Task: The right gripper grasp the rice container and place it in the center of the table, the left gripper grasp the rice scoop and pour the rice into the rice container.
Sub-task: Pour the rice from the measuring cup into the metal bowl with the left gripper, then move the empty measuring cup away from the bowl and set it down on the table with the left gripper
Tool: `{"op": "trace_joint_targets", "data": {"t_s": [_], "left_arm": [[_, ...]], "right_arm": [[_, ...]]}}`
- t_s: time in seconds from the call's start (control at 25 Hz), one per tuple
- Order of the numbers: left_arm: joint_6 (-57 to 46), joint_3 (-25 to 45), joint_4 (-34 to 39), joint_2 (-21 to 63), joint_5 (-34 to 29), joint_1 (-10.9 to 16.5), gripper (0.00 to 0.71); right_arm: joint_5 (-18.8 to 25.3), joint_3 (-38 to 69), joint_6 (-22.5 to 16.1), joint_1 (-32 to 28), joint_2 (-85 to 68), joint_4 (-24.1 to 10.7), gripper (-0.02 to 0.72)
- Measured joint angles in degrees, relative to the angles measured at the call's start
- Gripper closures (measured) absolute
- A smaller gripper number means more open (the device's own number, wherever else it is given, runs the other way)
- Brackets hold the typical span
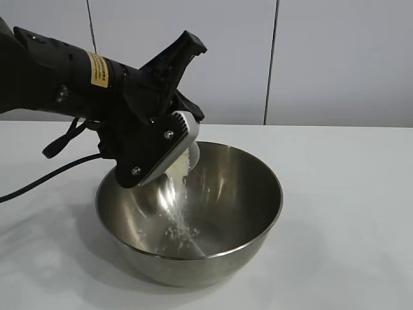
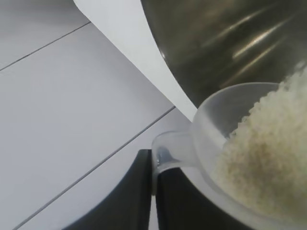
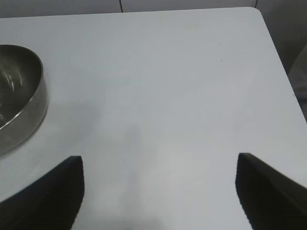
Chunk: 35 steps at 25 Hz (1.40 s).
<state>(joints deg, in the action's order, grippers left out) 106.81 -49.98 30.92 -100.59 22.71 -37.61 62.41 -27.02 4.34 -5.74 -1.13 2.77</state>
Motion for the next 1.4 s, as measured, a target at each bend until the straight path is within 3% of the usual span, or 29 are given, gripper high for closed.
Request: {"op": "trace_joint_targets", "data": {"t_s": [0.44, 0.88, 1.08, 1.24, 1.4], "left_arm": [[-0.6, -4.4, 11.2, 0.1, -3.4, 0.0, 0.701], [-1.1, -4.5, 12.3, 3.0, -3.9, -0.1, 0.701], [-1.3, -4.5, 12.3, 3.4, -4.7, -1.9, 0.701], [-13.3, -2.5, 7.5, 3.4, -1.5, -3.4, 0.701], [-34.3, 2.3, -4.2, 3.4, 10.9, -4.4, 0.701]], "right_arm": [[0.0, 0.0, 0.0, 0.0, 0.0, 0.0, 0.114], [0.0, 0.0, 0.0, 0.0, 0.0, 0.0, 0.114], [0.0, 0.0, 0.0, 0.0, 0.0, 0.0, 0.114], [0.0, 0.0, 0.0, 0.0, 0.0, 0.0, 0.114], [0.0, 0.0, 0.0, 0.0, 0.0, 0.0, 0.114]]}}
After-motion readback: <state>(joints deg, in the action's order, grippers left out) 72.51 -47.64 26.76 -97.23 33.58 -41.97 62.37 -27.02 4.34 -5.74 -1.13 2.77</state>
